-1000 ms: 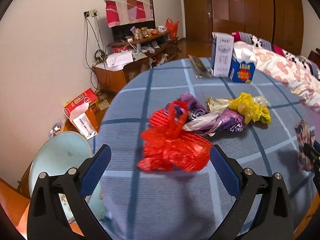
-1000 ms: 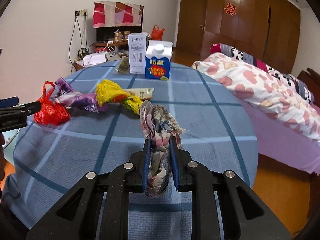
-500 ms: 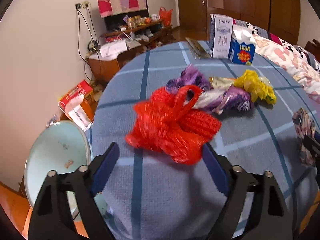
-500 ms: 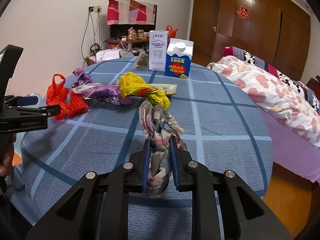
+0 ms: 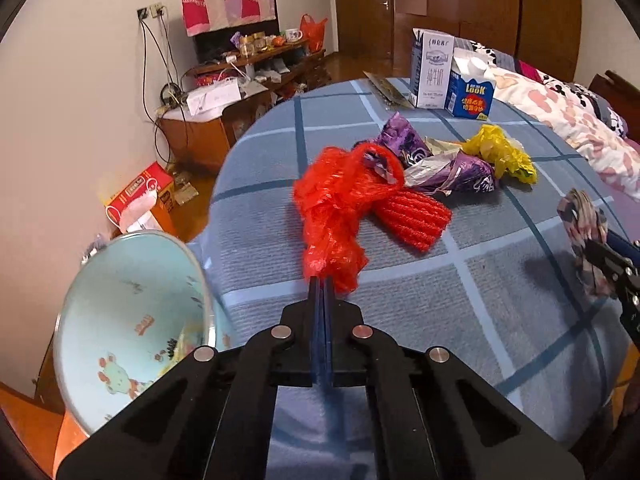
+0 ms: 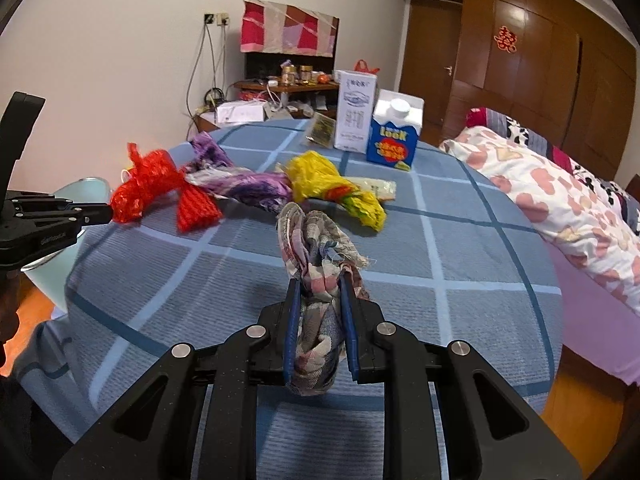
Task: Collect trash
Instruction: 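Carry the plaid cloth and red mesh bag over the light-blue bin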
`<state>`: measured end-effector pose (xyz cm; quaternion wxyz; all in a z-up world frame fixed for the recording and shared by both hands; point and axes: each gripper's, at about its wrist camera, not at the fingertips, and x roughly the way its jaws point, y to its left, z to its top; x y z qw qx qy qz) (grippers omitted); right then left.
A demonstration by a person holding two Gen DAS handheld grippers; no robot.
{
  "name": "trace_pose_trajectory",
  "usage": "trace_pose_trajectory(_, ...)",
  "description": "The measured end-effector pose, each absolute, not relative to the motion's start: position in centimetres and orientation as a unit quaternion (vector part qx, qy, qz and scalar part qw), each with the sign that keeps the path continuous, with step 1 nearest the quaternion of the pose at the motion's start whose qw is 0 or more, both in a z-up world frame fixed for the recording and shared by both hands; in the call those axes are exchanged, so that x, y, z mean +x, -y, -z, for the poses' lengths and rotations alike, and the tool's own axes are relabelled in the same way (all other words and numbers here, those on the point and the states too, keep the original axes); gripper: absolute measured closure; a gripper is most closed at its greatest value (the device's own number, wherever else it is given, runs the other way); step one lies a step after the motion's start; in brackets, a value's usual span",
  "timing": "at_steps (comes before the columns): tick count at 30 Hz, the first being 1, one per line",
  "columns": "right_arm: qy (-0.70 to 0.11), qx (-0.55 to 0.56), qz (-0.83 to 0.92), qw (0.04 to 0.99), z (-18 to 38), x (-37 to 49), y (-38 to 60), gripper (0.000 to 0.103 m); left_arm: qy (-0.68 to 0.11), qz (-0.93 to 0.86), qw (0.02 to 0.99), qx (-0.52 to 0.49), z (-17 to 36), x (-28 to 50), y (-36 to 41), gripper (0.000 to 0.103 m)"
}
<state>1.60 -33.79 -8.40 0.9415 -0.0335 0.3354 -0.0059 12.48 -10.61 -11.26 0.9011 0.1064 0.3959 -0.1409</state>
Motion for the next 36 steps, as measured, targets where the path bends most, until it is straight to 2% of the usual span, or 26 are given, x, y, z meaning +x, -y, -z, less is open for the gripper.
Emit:
trace_pose_trajectory(10,-0.325,-0.044,-0.021,0.944,7.7,1.9,31.1,0.083,-0.367,0.136,0.913,0.112,9.7,10.7,8.0,0.101)
trace_pose_trajectory(11,-0.327,-0.045,-0.021,0.944,7.8,2.0,31.0,0.083,-0.364,0.134,0.915,0.108,9.6,10.7,8.0,0.097)
trace_pose_trajectory(12,-0.328,-0.046,-0.018,0.943,7.8,2.0,31.0,0.083,-0.363,0.133,0.917,0.102,9.5,10.7,8.0,0.084)
trace_pose_trajectory(15,-0.331,-0.049,-0.003,0.942,7.9,2.1,31.6,0.083,-0.357,0.132,0.920,0.096,9.3,11.0,8.9,0.059)
trace_pose_trajectory(21,-0.342,-0.036,0.042,0.938,8.7,2.9,34.9,0.083,-0.360,0.123,0.919,0.097,10.5,12.9,11.0,0.048)
trace_pose_trajectory(24,-0.349,-0.030,0.051,0.935,9.3,3.4,36.1,0.083,-0.376,0.118,0.914,0.098,11.7,14.4,11.9,0.048)
trace_pose_trajectory(25,-0.352,-0.027,0.053,0.934,9.5,3.6,36.4,0.083,-0.381,0.119,0.912,0.098,11.9,14.7,12.1,0.053)
trace_pose_trajectory(26,-0.354,-0.025,0.052,0.934,9.6,3.8,36.6,0.083,-0.391,0.124,0.907,0.096,12.3,15.1,12.2,0.074)
trace_pose_trajectory(27,-0.354,-0.023,0.052,0.933,9.7,3.8,36.7,0.083,-0.396,0.128,0.904,0.095,12.5,15.3,12.3,0.083)
trace_pose_trajectory(29,-0.353,-0.021,0.049,0.934,9.6,3.7,36.7,0.083,-0.397,0.129,0.903,0.098,12.6,15.2,12.3,0.086)
trace_pose_trajectory(36,-0.337,-0.029,0.028,0.941,8.4,3.3,34.8,0.083,-0.376,0.136,0.910,0.112,10.9,13.1,10.5,0.087)
